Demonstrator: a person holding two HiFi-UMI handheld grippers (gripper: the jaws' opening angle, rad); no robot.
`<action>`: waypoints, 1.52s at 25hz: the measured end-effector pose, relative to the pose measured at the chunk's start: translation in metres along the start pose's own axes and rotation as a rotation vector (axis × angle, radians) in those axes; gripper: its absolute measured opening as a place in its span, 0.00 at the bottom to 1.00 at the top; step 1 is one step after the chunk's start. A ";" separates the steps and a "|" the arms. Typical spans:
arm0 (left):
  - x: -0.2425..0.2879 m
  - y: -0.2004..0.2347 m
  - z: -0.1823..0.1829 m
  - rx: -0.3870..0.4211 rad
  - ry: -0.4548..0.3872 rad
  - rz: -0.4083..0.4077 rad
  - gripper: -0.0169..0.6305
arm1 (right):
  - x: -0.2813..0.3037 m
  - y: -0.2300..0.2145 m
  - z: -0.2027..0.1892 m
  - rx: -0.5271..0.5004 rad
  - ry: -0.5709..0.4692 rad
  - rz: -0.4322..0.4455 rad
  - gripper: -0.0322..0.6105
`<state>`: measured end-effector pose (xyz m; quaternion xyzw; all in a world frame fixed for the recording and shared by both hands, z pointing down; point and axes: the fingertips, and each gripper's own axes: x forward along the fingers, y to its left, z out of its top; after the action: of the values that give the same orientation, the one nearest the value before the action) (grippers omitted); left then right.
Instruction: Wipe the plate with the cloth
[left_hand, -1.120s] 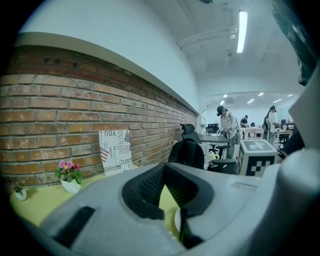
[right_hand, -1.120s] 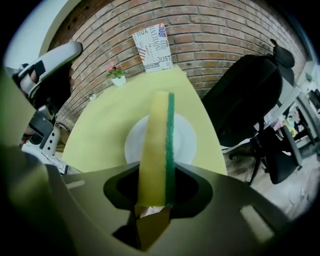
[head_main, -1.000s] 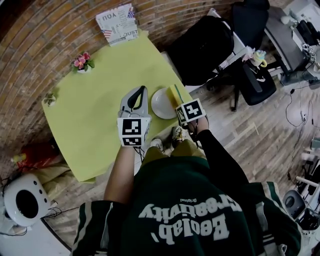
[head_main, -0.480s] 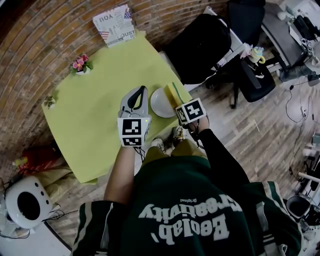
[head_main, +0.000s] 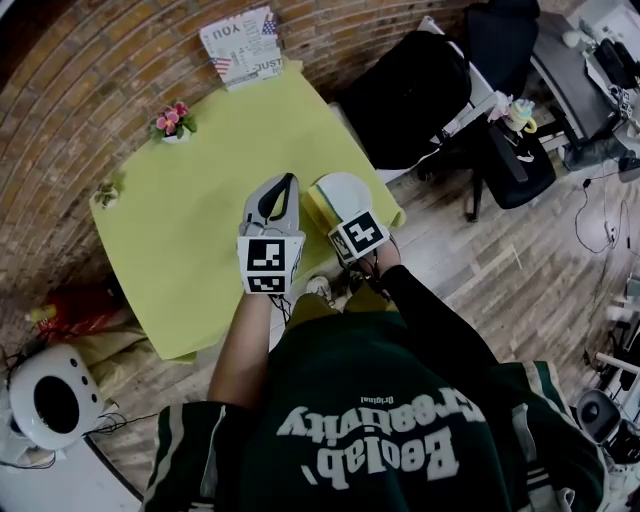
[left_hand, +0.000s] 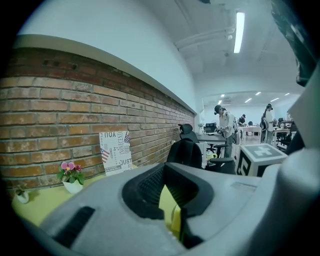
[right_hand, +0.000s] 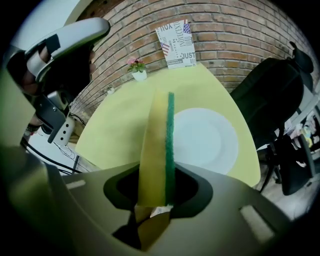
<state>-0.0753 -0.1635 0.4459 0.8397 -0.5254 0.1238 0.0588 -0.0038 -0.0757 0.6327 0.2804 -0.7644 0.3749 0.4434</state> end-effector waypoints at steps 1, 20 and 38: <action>0.000 0.001 -0.001 0.000 0.000 0.001 0.03 | 0.002 0.001 -0.001 0.001 0.002 0.002 0.26; 0.021 -0.017 0.002 0.009 -0.001 -0.059 0.03 | -0.032 -0.083 -0.021 0.191 -0.042 -0.168 0.26; 0.015 -0.009 -0.006 -0.016 0.010 -0.025 0.03 | -0.021 -0.034 0.015 0.087 -0.071 -0.044 0.26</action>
<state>-0.0616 -0.1717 0.4557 0.8453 -0.5153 0.1230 0.0694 0.0248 -0.1049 0.6203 0.3290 -0.7565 0.3876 0.4114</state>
